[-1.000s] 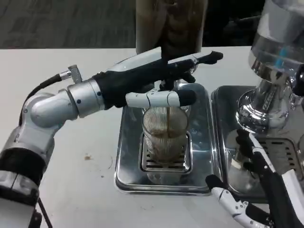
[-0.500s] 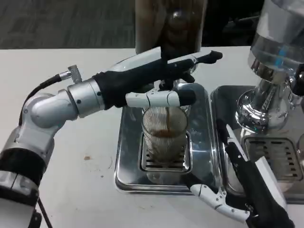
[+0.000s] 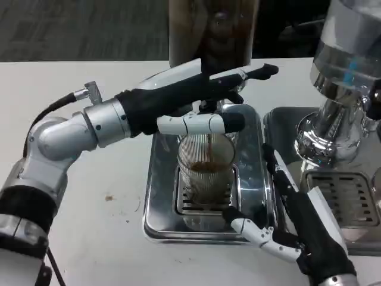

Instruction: Grasp the cup under the faucet to collect the drink, then remove the cup.

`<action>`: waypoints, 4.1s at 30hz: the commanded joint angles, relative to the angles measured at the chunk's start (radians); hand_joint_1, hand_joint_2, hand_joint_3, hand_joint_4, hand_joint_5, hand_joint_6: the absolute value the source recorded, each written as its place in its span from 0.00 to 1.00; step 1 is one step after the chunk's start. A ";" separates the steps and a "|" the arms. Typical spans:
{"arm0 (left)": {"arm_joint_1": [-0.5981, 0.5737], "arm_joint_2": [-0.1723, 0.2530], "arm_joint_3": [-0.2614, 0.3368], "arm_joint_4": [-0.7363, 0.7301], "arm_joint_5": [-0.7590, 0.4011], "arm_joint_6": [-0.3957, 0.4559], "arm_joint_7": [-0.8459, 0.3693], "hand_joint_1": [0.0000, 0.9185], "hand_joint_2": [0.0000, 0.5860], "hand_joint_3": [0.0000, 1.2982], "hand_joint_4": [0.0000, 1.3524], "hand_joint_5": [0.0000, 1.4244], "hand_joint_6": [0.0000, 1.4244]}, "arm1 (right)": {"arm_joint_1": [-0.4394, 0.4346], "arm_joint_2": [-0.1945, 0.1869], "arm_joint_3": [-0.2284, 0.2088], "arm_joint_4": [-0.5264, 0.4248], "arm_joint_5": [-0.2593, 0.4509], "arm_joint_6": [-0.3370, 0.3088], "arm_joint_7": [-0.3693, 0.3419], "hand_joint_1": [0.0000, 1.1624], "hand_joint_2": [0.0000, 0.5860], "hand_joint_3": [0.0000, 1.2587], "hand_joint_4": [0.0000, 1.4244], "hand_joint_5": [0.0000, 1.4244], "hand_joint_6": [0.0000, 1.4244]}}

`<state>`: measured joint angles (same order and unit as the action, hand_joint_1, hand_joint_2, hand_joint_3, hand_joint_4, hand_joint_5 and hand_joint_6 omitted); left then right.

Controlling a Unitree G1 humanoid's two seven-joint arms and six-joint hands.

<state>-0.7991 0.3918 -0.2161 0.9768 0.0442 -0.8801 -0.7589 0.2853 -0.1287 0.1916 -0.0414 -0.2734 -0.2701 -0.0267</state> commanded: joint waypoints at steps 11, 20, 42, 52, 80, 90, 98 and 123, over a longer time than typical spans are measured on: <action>0.044 0.027 0.014 0.056 -0.001 0.075 -0.051 0.00 0.17 0.04 0.00 0.00 0.00 | -0.096 0.006 -0.020 0.085 0.007 0.006 0.001 0.56 0.34 0.00 0.00 0.00 0.00; 0.047 0.019 0.037 0.045 -0.038 0.092 -0.086 0.00 0.17 0.05 0.00 0.00 0.00 | -0.114 0.009 -0.017 0.103 0.000 0.003 -0.003 0.55 0.36 0.00 0.00 0.00 0.00; 0.041 -0.023 0.130 -0.012 -0.197 0.204 -0.214 0.00 0.19 0.10 0.00 0.01 0.04 | -0.090 0.014 -0.021 0.086 -0.005 0.001 -0.018 0.55 0.36 0.00 0.00 0.00 0.00; 0.049 -0.037 0.196 -0.119 -0.266 0.296 -0.284 0.00 0.19 0.11 0.00 0.02 0.05 | -0.087 0.020 -0.020 0.086 -0.006 -0.001 -0.023 0.55 0.37 0.00 0.00 0.00 0.00; 0.064 -0.044 0.293 -0.310 -0.358 0.410 -0.318 0.00 0.20 0.13 0.03 0.04 0.07 | -0.078 0.023 -0.026 0.084 -0.007 -0.015 -0.031 0.54 0.38 0.00 0.00 0.00 0.00; 0.069 -0.031 0.321 -0.378 -0.401 0.444 -0.317 0.00 0.20 0.13 0.03 0.05 0.08 | -0.084 0.025 -0.029 0.089 -0.004 -0.017 -0.032 0.54 0.38 0.00 0.00 0.00 0.00; 0.093 -0.019 0.343 -0.445 -0.426 0.467 -0.314 0.00 0.20 0.14 0.04 0.05 0.08 | -0.092 0.023 -0.034 0.088 -0.003 -0.020 -0.035 0.54 0.38 0.00 0.00 0.00 0.00; 0.353 0.069 0.418 -0.591 -0.413 0.443 -0.233 0.00 0.19 0.16 0.06 0.07 0.11 | -0.124 0.015 -0.047 0.114 0.005 -0.035 -0.030 0.53 0.39 0.00 0.00 0.00 0.00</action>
<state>-0.4775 0.4373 0.1898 0.3998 -0.3835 -0.4175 -1.0111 0.1699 -0.1131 0.1509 0.0683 -0.2789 -0.2816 -0.0524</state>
